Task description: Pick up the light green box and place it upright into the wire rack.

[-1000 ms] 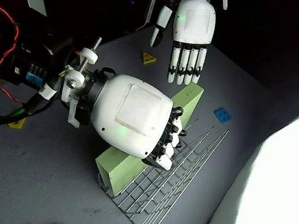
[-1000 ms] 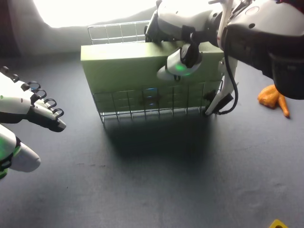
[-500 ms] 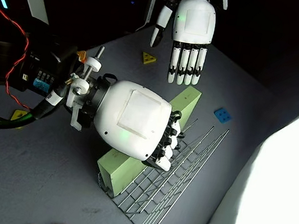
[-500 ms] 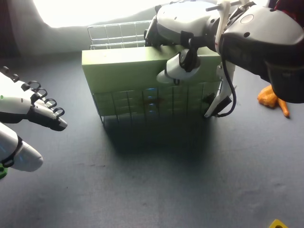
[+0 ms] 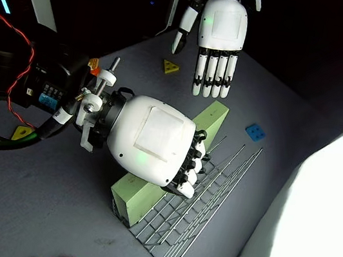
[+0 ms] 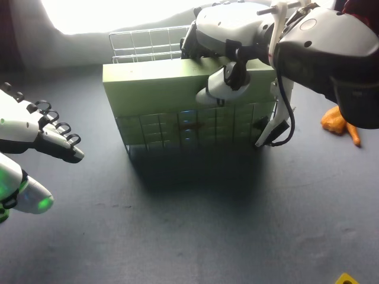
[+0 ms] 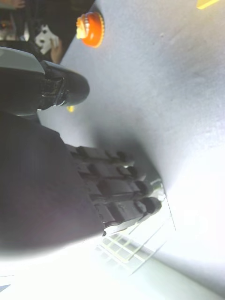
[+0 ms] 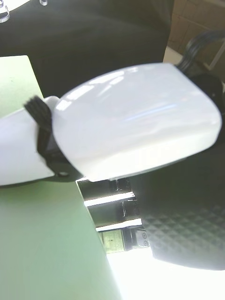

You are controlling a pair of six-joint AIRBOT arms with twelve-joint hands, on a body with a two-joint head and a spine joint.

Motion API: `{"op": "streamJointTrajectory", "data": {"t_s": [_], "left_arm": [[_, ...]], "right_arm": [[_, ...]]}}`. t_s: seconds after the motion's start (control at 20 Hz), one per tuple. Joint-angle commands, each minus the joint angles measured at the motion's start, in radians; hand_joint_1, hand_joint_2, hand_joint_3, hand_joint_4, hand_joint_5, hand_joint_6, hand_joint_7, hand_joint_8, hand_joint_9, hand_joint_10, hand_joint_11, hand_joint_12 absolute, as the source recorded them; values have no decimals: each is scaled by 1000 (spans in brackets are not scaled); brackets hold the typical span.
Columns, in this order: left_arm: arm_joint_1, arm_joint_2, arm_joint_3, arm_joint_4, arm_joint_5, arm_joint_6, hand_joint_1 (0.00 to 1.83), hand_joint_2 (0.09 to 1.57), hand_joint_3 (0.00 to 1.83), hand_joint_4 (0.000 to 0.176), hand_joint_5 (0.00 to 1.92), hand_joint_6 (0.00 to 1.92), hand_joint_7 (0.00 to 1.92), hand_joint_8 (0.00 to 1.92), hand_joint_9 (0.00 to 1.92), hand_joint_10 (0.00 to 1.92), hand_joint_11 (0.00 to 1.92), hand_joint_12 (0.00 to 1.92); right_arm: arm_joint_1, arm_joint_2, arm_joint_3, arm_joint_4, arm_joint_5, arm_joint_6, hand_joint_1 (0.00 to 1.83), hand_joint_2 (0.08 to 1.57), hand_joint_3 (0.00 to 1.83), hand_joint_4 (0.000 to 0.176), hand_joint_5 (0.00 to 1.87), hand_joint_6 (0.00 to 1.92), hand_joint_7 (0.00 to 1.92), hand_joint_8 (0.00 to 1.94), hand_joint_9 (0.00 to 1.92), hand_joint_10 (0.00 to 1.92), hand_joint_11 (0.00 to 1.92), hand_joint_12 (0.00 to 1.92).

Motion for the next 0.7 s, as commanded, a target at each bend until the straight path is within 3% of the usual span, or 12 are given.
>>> {"op": "streamJointTrajectory", "data": {"t_s": [0.0, 0.25, 0.3, 0.35, 0.4, 0.45, 0.5, 0.65], "left_arm": [[-4, -2, 0, 9, 61, -2, 103, 1284, 1, 0, 127, 1, 115, 0, 49, 1, 0, 86], [-3, -2, 0, 9, 63, -2, 99, 1289, 3, 0, 104, 2, 94, 1, 32, 2, 0, 0], [-2, -2, 0, 9, 63, -2, 92, 1285, 1, 0, 93, 0, 81, 0, 12, 0, 0, 0], [-2, -2, 0, 9, 63, -2, 106, 1289, 2, 0, 91, 0, 72, 0, 5, 0, 0, 0], [-1, -2, 1, 9, 63, -2, 106, 1289, 2, 0, 91, 0, 72, 0, 5, 0, 0, 0], [-1, -2, 1, 9, 63, -2, 85, 1292, 2, 0, 83, 8, 68, 7, 0, 0, 0, 0], [-1, -2, 1, 9, 63, -2, 96, 1293, 2, 0, 71, 3, 56, 2, 0, 0, 0, 0], [4, -3, 2, 9, 65, -2, 84, 1296, 3, 0, 77, 4, 62, 3, 0, 0, 0, 0]], "right_arm": [[3, 4, 3, -43, 43, 4, 1272, 1083, 3, 0, 1089, 641, 1033, 1129, 878, 1260, 717, 1596], [12, 4, 3, -43, 40, 3, 1273, 1079, 1, 0, 1124, 579, 1028, 1136, 886, 1265, 731, 1559], [18, 4, 3, -43, 40, 3, 1154, 1056, 0, 0, 589, 186, 648, 245, 562, 534, 308, 1252], [23, 5, 3, -43, 40, 3, 1099, 990, 0, 0, 427, 59, 481, 67, 462, 284, 101, 1219], [24, 5, 3, -43, 40, 3, 1099, 990, 0, 0, 427, 59, 481, 67, 462, 284, 101, 1219], [24, 5, 3, -43, 40, 3, 1047, 953, 0, 0, 392, 12, 394, 3, 414, 98, 3, 1118], [23, 5, 3, -43, 40, 3, 1029, 963, 0, 0, 351, 3, 335, 1, 363, 56, 0, 1042], [20, 5, 1, -43, 40, 1, 998, 972, 4, 0, 312, 0, 312, 0, 362, 41, 0, 1012]]}}
